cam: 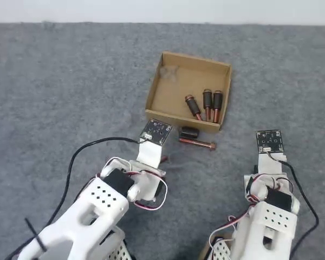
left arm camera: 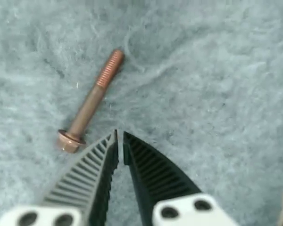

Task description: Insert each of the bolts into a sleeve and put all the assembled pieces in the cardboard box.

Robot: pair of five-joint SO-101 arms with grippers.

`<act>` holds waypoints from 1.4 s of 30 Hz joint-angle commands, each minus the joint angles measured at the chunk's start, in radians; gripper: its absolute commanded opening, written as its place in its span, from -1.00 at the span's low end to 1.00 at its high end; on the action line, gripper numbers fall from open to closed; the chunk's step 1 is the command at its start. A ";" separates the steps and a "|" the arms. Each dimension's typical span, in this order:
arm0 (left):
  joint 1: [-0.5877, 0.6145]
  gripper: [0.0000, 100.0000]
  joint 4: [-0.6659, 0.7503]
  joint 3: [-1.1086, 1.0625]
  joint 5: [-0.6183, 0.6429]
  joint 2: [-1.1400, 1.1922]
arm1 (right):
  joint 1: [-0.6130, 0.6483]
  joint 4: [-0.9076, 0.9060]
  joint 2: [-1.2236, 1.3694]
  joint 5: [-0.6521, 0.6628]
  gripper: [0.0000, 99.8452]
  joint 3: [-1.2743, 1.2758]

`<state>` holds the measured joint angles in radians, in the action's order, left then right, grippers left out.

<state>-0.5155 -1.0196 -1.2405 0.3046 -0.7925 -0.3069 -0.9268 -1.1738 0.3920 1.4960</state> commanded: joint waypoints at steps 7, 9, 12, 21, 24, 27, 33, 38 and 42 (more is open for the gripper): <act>0.074 -0.98 0.038 0.200 0.012 0.425 | 0.008 0.018 -0.036 0.020 -0.99 -0.006; 0.084 -0.98 0.037 0.217 0.012 0.457 | 0.008 0.018 -0.036 0.020 -0.99 -0.006; 0.117 -0.98 0.038 0.222 0.012 0.479 | 0.008 0.018 -0.036 0.020 -0.99 -0.006; 0.322 -0.98 0.187 0.246 0.012 0.489 | 0.008 0.018 -0.038 0.020 -0.99 -0.006; 0.358 -0.98 0.256 0.246 0.012 0.489 | 0.008 0.018 -0.038 0.020 -0.99 -0.006; 0.354 -0.98 0.319 0.245 0.017 0.502 | 0.008 0.016 -0.038 0.020 -0.99 -0.006; 0.373 -0.98 0.287 0.387 0.166 0.686 | 0.008 0.016 -0.038 0.020 -0.99 -0.006; 0.384 -0.98 0.203 0.510 0.169 0.795 | 0.008 0.016 -0.038 0.020 -0.99 -0.006; 0.384 -0.98 0.203 0.522 0.229 0.776 | 0.008 0.016 -0.038 0.020 -0.99 -0.006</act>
<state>-0.1396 -0.8109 -0.7802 0.4657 0.0038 -0.3069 -0.9268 -1.1738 0.3920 1.4960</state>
